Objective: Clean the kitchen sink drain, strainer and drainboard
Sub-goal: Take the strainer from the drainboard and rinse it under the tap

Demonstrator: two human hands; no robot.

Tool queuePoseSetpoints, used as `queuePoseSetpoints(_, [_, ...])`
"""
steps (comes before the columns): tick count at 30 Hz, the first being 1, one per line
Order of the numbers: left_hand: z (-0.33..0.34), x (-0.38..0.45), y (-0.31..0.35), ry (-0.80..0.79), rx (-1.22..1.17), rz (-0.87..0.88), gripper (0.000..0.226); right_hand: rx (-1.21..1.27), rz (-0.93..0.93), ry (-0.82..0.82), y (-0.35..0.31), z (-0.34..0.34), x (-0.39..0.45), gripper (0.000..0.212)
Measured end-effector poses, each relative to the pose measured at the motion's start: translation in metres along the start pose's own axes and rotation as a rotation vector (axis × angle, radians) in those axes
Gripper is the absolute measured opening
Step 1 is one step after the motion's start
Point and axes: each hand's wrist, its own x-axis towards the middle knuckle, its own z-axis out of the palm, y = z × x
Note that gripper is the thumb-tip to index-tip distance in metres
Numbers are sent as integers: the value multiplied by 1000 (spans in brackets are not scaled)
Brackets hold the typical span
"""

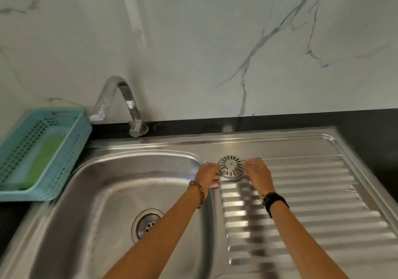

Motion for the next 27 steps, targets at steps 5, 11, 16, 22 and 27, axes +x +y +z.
queuePoseSetpoints(5, [5, 20, -7, 64, 14, -11, 16, -20, -3, 62, 6, 11, 8, 29])
queuePoseSetpoints(11, [-26, 5, -9, 13, -309, 19, 7, 216, 49, -23, -9, 41, -14, 21])
queuePoseSetpoints(16, [-116, -22, -17, 40, -454, 70, 6, 208, -209, 8, -55, 103, -43, 19])
queuePoseSetpoints(22, [-221, -33, -21, 50, -538, 22, 11, 174, -354, -218, -139, 205, -43, 23])
queuePoseSetpoints(27, [-259, -30, -20, -7, -519, 28, 11, 118, -362, -94, -157, 252, -29, 21])
